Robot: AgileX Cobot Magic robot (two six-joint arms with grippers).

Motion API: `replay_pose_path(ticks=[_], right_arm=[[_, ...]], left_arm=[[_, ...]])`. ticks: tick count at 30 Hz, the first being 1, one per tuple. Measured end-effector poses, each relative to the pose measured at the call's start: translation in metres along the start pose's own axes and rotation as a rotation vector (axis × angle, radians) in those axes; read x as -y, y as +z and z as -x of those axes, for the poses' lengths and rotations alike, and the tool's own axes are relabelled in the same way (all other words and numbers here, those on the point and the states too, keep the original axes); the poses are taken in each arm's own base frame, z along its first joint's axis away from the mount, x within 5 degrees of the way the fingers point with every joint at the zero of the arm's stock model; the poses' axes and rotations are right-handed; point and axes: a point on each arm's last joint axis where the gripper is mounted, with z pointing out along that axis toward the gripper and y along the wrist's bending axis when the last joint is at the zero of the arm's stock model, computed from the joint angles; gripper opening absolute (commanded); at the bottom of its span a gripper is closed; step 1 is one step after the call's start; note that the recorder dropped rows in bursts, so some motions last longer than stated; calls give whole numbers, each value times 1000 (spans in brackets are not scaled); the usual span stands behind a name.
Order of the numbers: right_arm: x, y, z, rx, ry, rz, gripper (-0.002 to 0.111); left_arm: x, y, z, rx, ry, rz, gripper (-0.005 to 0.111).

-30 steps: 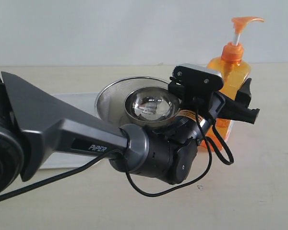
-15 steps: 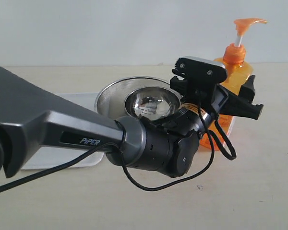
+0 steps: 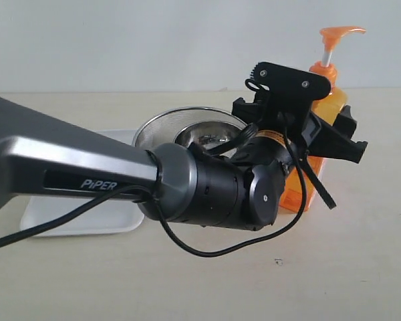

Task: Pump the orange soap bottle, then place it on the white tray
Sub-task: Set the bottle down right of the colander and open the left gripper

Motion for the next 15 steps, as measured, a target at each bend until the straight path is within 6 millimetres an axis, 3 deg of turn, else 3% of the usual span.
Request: replay_pose_path(ticks=[15], right_arm=[[0, 0, 0, 0, 0, 0, 0]], left_arm=[[-1, -1, 2, -14, 13, 6, 74]])
